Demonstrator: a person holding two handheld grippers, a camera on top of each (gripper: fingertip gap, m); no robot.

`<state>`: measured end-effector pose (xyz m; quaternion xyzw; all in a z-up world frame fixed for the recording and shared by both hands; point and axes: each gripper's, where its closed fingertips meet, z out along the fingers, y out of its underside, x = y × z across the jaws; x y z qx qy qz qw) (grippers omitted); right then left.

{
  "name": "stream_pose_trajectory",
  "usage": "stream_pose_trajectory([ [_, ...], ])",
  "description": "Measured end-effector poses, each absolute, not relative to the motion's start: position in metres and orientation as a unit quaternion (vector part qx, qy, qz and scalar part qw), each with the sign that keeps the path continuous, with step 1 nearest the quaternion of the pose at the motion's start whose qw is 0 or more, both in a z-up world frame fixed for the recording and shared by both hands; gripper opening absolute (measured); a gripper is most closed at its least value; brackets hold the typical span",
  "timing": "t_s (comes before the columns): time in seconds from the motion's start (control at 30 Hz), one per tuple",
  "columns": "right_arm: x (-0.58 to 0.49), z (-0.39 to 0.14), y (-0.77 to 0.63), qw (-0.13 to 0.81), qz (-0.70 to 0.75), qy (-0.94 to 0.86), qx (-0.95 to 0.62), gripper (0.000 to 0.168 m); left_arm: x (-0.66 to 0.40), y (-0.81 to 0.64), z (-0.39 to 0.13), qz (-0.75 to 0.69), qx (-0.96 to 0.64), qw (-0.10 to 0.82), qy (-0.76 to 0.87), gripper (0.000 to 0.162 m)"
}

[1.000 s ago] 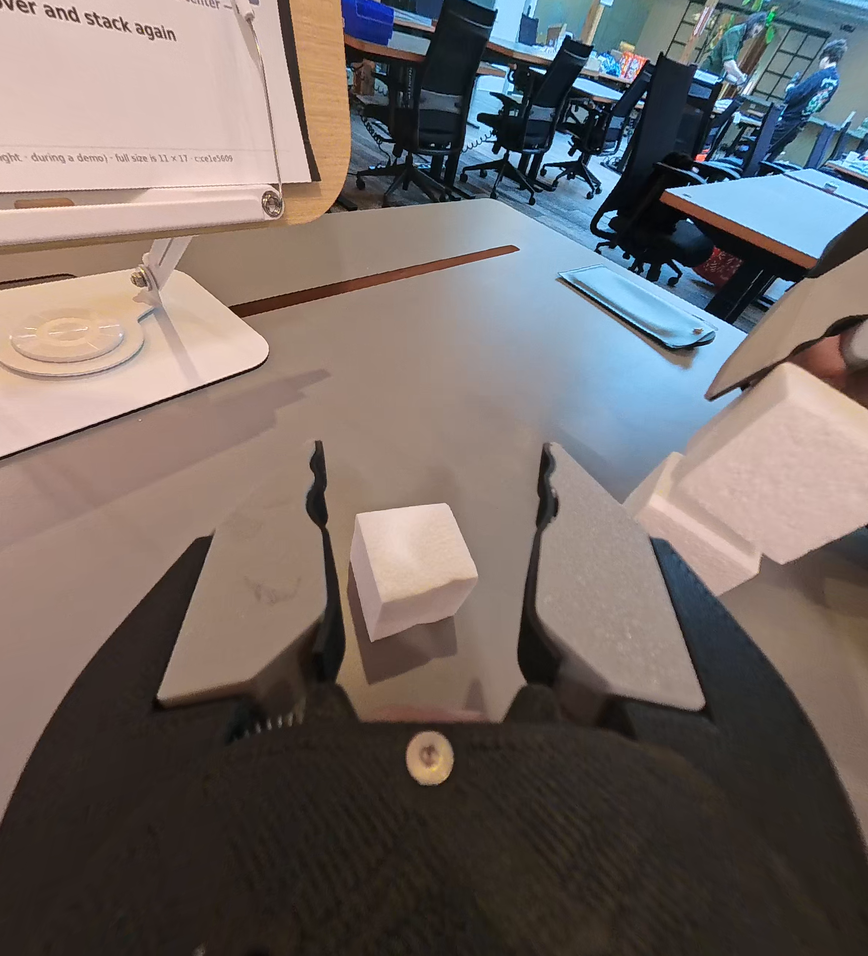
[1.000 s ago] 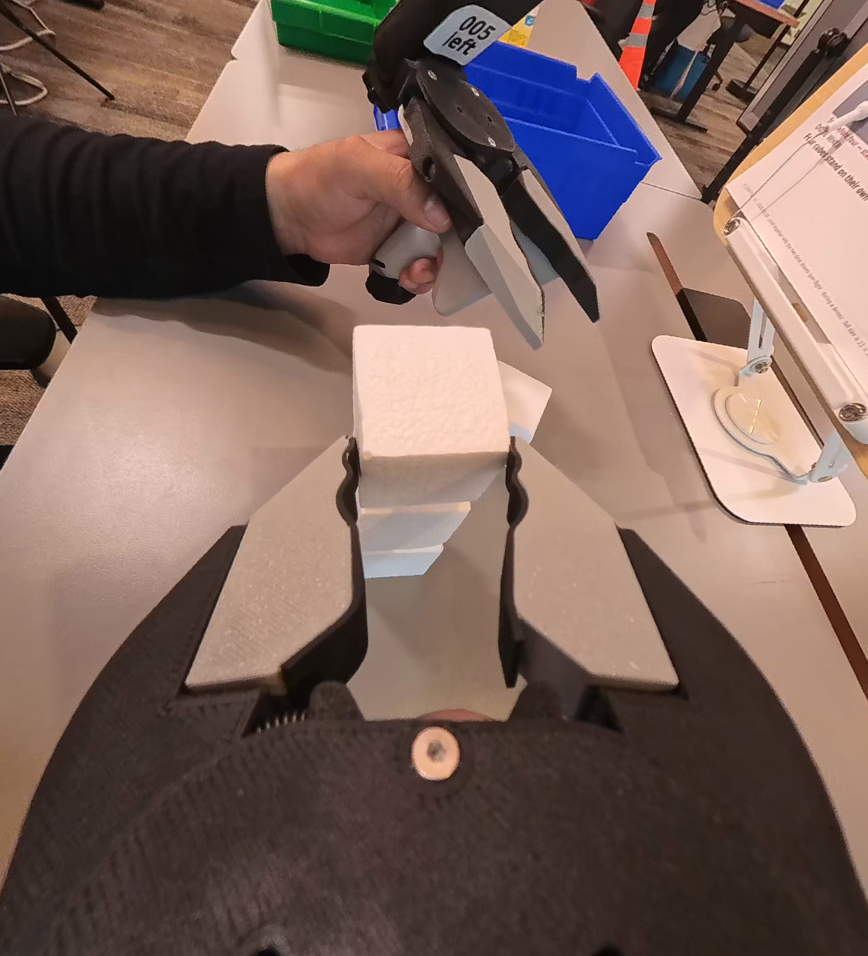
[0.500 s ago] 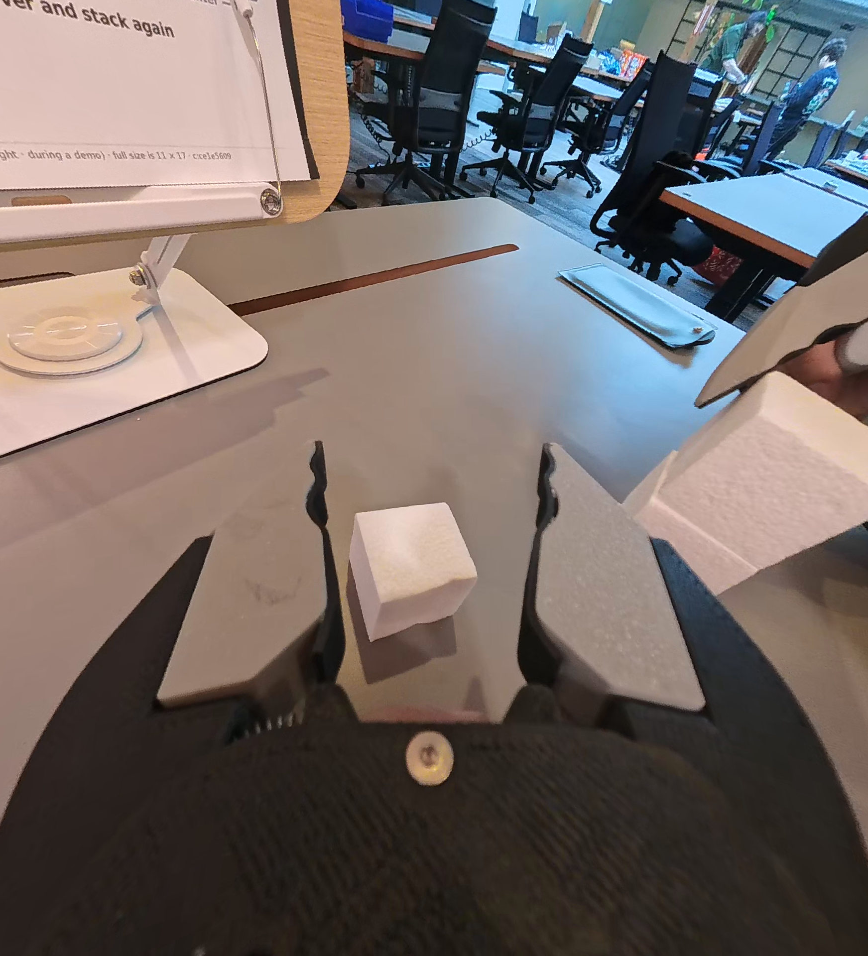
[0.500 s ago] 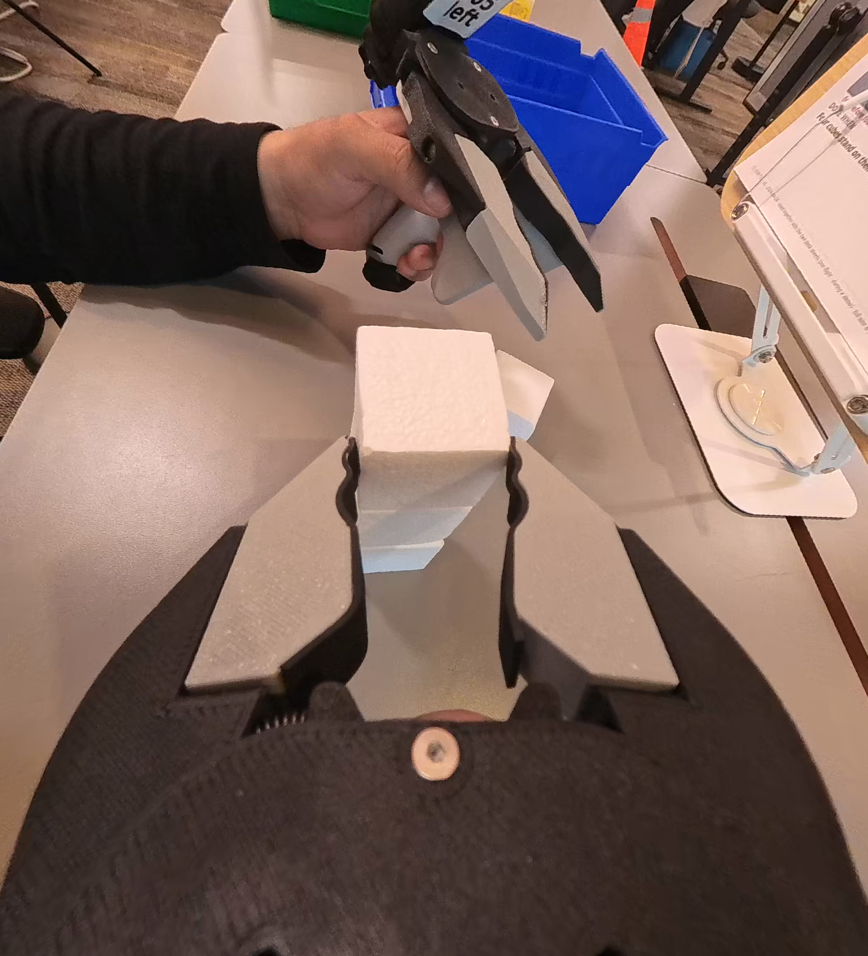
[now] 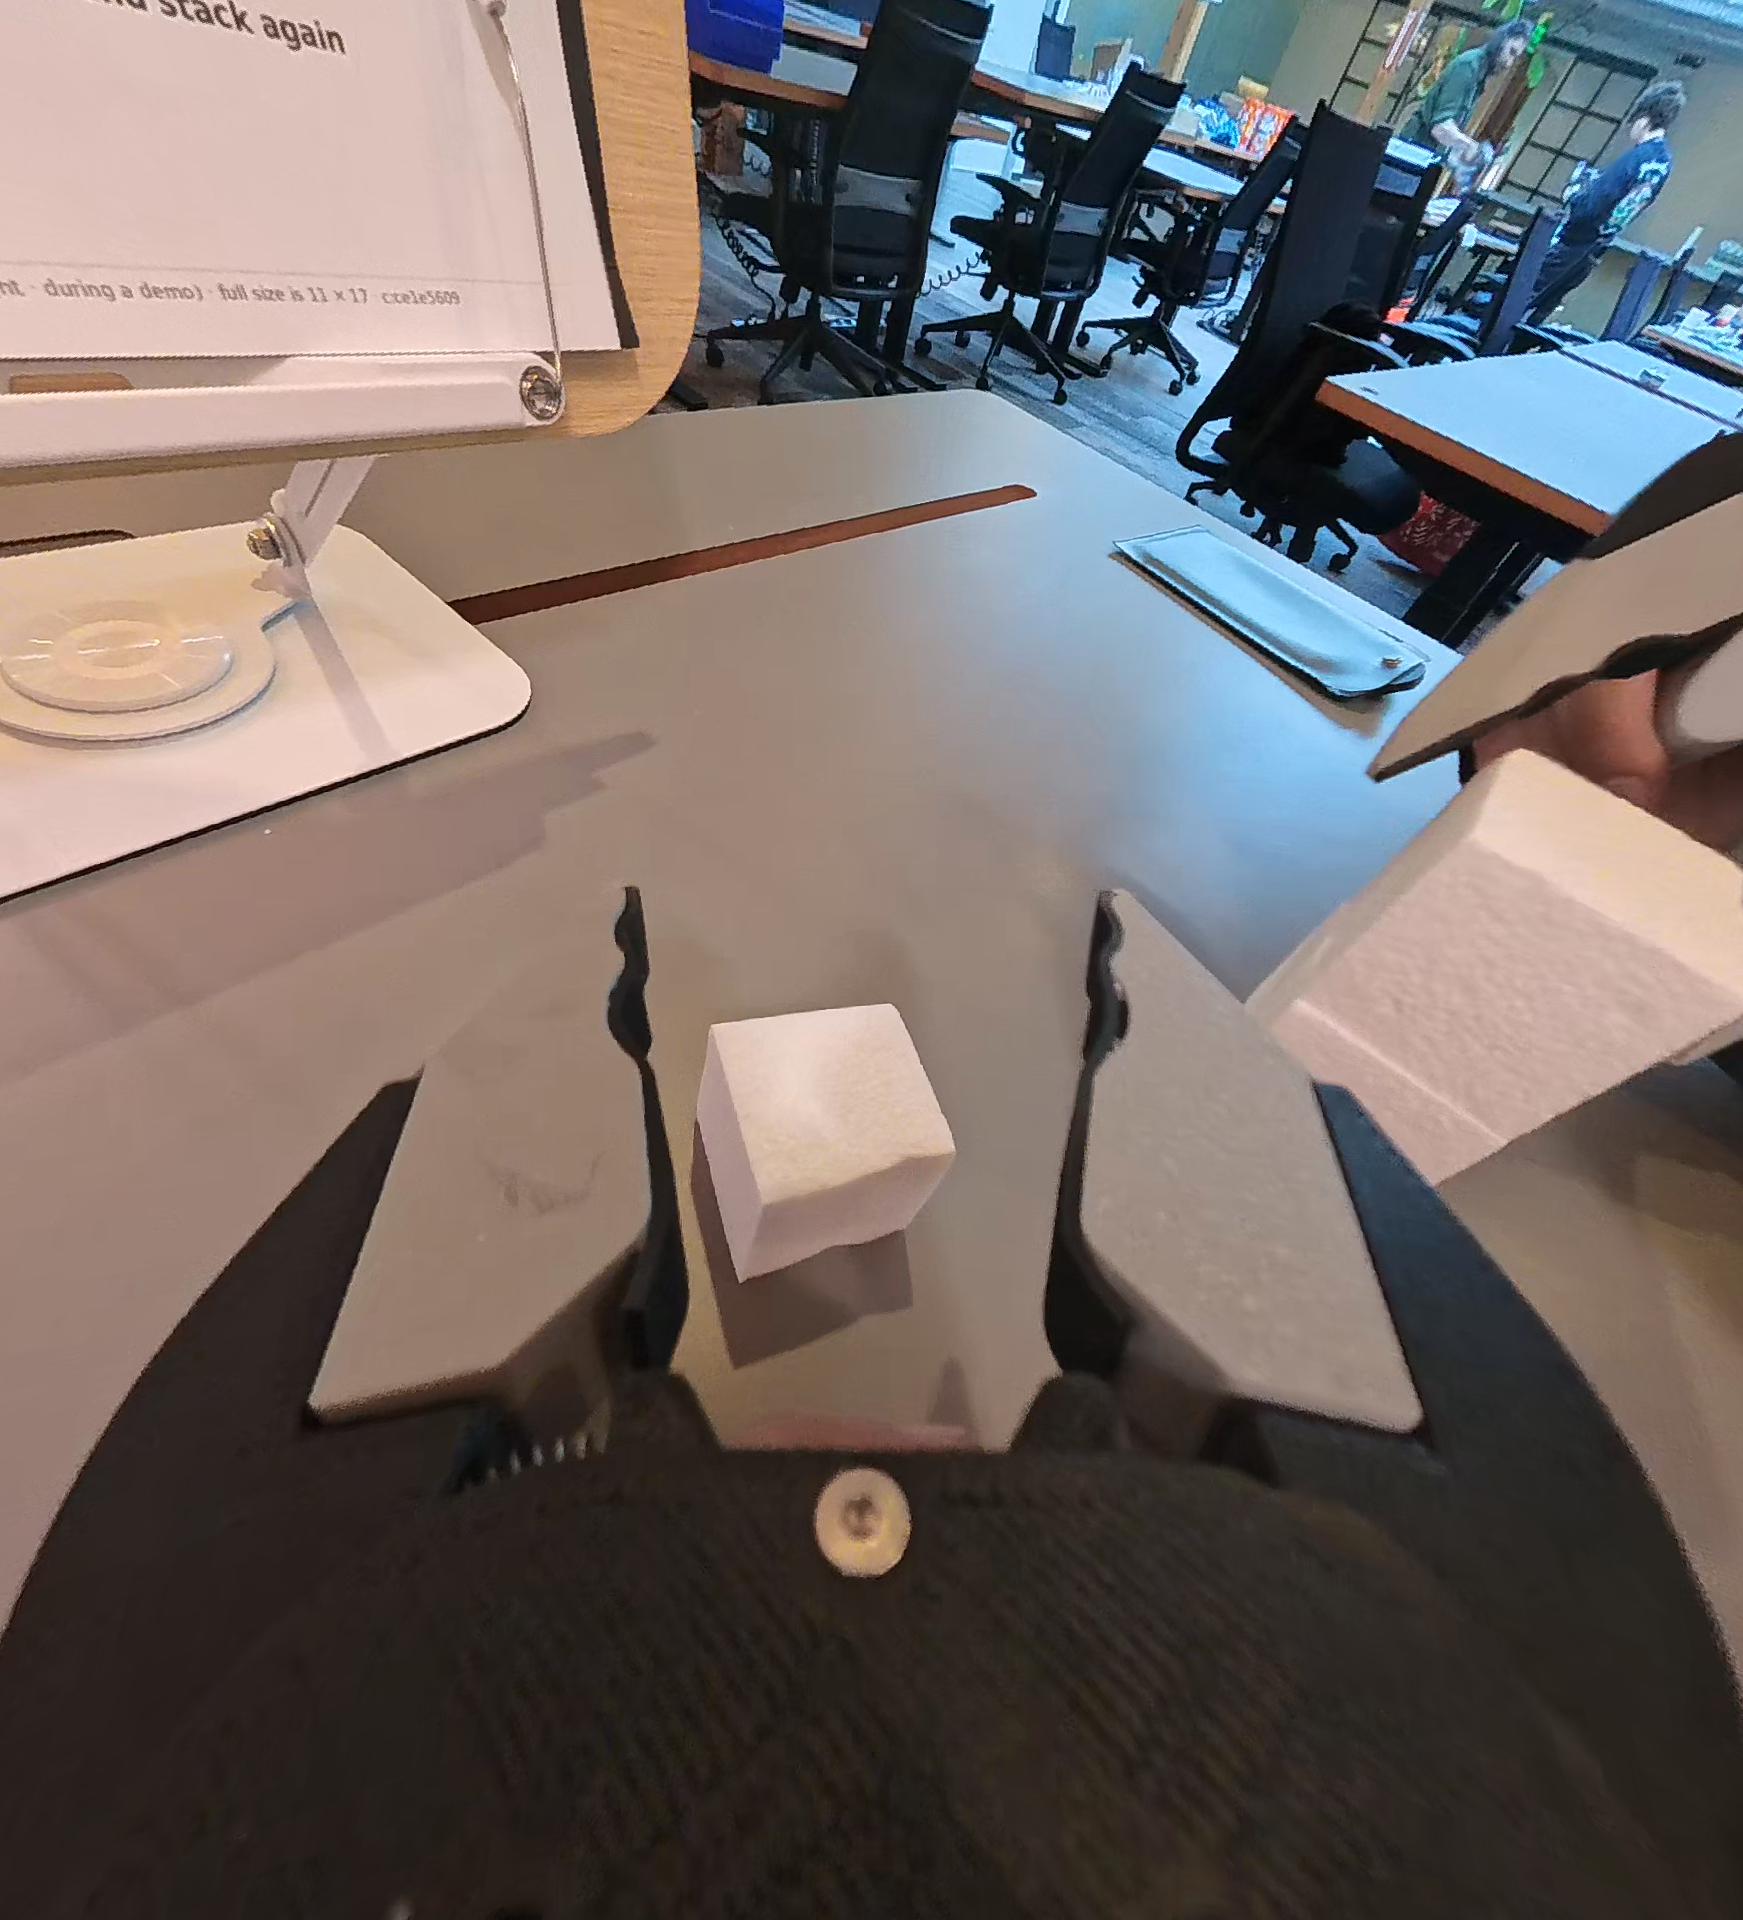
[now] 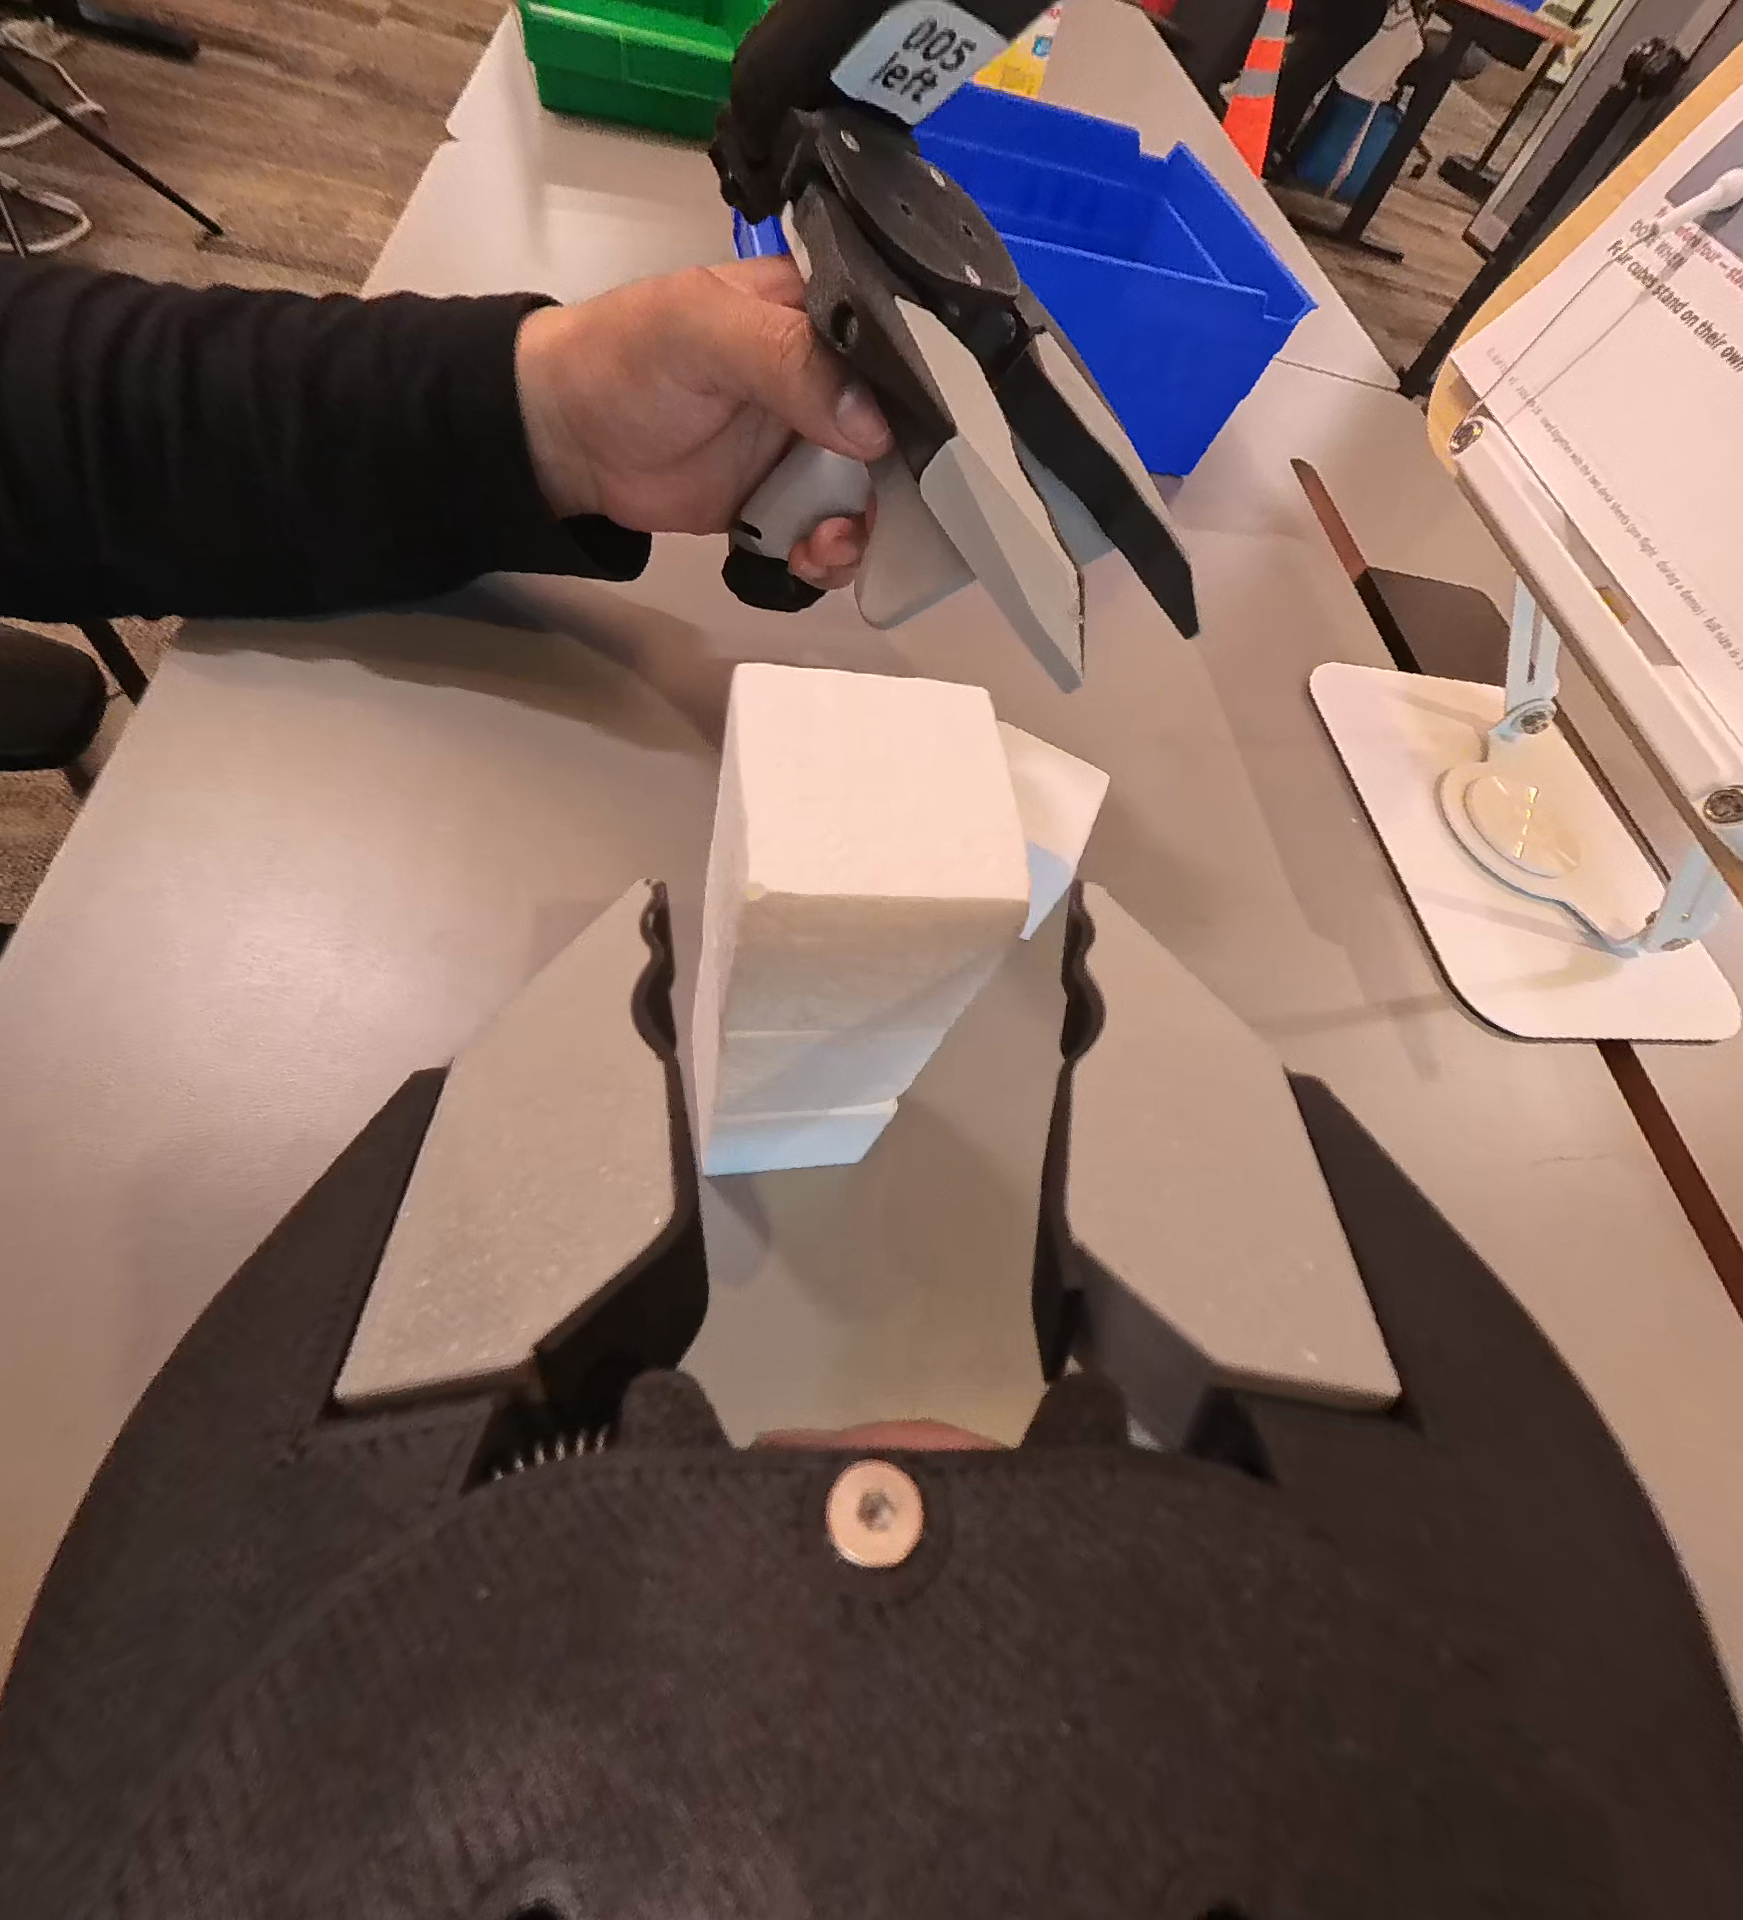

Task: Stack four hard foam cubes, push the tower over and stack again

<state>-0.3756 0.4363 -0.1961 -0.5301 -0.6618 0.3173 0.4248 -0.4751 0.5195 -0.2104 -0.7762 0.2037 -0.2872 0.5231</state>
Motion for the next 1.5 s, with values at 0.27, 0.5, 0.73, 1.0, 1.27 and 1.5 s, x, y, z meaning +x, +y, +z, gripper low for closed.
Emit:
stream_pose_trajectory([
  [0.27, -0.355, -0.168, 0.443, 0.478, 0.371, -0.601, -0.523, 0.071, -0.474, 0.518, -0.226, -0.297, -0.799, 0.483, 0.2, 0.091],
  [0.5, -0.344, -0.153, 0.462, 0.518, 0.383, -0.549, -0.533, 0.068, -0.471, 0.521, -0.266, -0.209, -0.848, 0.431, 0.228, 0.091],
  [0.73, -0.346, -0.162, 0.465, 0.513, 0.375, -0.549, -0.543, 0.067, -0.481, 0.519, -0.307, -0.072, -0.88, 0.369, 0.292, 0.059],
  [1.0, -0.35, -0.169, 0.462, 0.504, 0.374, -0.557, -0.544, 0.066, -0.47, 0.51, -0.24, -0.179, -0.802, 0.479, 0.31, 0.059],
  [1.27, -0.351, -0.143, 0.442, 0.51, 0.415, -0.552, -0.514, 0.067, -0.442, 0.451, -0.165, -0.283, -0.636, 0.576, 0.428, 0.059],
  [1.5, -0.36, -0.126, 0.409, 0.513, 0.431, -0.572, -0.473, 0.068, -0.412, 0.396, -0.144, -0.284, -0.527, 0.601, 0.529, 0.059],
])
